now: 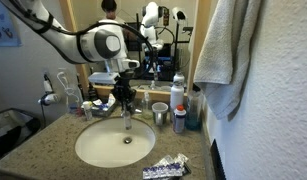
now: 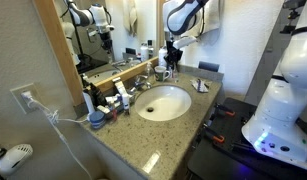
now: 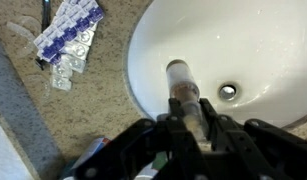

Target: Move the spray bottle to the left side of the sink

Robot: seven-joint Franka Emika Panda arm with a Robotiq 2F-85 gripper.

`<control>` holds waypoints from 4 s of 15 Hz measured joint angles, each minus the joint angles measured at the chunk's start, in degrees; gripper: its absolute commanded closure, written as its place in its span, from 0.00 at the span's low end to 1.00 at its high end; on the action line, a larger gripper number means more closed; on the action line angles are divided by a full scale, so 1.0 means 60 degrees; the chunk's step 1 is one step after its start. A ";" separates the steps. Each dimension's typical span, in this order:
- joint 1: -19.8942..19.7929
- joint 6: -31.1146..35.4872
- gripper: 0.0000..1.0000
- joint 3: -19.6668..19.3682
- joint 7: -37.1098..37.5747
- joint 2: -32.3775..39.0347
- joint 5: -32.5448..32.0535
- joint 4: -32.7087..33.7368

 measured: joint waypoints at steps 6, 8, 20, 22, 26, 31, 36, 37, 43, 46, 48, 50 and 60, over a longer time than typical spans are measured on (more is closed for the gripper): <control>0.0679 0.0012 0.92 0.0892 -0.0372 0.0296 0.0042 -0.0261; 0.0903 0.0023 0.92 0.1121 -0.0577 0.0433 0.0057 -0.0258; 0.1908 0.0095 0.92 0.2312 -0.2522 0.1172 0.0504 0.0516; 0.2034 0.0196 0.92 0.2496 -0.2838 0.1388 0.0685 0.0704; 0.2157 0.0768 0.92 0.2842 -0.3573 0.1866 0.1192 0.1024; 0.2163 0.1232 0.92 0.3073 -0.4439 0.2489 0.1716 0.1457; 0.2160 0.1752 0.92 0.3206 -0.4827 0.3138 0.1836 0.2019; 0.2160 0.1824 0.92 0.3241 -0.4857 0.3263 0.1836 0.2150; 0.2163 0.1980 0.92 0.3336 -0.5057 0.3801 0.1816 0.2789; 0.2157 0.2368 0.92 0.3335 -0.5057 0.3910 0.1779 0.2849; 0.2153 0.2607 0.92 0.3325 -0.5057 0.3969 0.1747 0.2850; 0.2153 0.2734 0.92 0.3290 -0.5057 0.4022 0.1629 0.2850; 0.2206 0.2757 0.37 0.3065 -0.5053 0.4240 0.0663 0.2851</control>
